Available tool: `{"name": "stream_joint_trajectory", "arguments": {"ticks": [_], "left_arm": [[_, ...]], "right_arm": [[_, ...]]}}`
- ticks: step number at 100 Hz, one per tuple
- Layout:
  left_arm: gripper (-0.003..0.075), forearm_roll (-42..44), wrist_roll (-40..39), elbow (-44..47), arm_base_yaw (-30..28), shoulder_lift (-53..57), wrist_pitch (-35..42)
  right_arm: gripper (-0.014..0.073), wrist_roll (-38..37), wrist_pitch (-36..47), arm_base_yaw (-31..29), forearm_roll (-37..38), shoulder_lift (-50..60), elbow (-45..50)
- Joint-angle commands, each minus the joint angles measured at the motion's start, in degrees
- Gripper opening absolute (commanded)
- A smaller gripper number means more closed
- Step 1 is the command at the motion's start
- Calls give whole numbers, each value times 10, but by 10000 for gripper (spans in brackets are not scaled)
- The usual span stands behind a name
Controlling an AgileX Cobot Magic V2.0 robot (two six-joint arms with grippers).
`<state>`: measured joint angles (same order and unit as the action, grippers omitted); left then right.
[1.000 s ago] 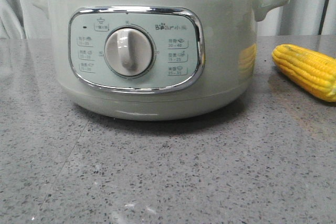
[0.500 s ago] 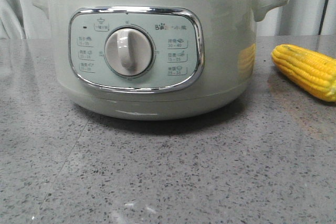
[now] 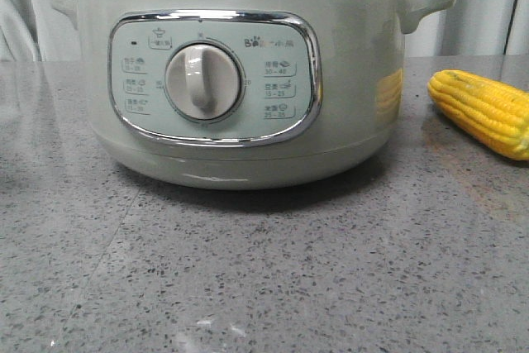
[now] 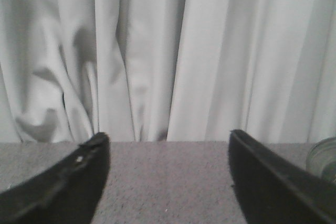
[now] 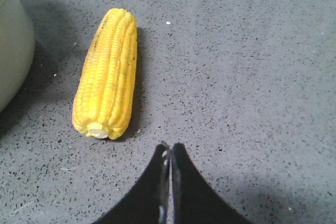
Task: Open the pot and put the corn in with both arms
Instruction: 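Grasp the gold knob of the glass lid with the left gripper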
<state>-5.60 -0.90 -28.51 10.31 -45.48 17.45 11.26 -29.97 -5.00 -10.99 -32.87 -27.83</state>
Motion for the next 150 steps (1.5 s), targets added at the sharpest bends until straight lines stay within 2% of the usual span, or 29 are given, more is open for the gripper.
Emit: {"name": "stream_joint_trajectory", "arguments": {"ticks": [1, 8, 15, 39, 65, 84, 124, 133, 150], "left_arm": [[582, -3, -4, -24, 22, -21, 103], [578, -3, -6, -32, 46, -39, 125], [575, 2, -6, -52, 76, -57, 115], [575, 2, -6, -136, 219, -159, 109], [575, 16, -6, -207, 298, -263, 109], [575, 43, -6, -241, 325, -320, 109], [560, 35, -6, -297, 326, -379, 106], [531, 21, -6, -299, 326, -378, 100], [447, 14, -6, -299, 326, -378, 42]], "right_arm": [[-64, 2, 36, -3, -4, -7, -18], [-64, 2, 36, -3, -4, -7, -18], [-64, 2, 36, -3, -4, -7, -18], [-64, 2, 36, -3, -3, -7, -17], [-64, 2, 36, -3, -3, -7, -17], [-64, 2, 36, -3, -3, -7, -17], [-64, 2, 36, -3, -3, -7, -17], [-64, 2, 36, -3, -3, -7, -17], [-64, 2, 36, -3, -3, -7, -17]]}}
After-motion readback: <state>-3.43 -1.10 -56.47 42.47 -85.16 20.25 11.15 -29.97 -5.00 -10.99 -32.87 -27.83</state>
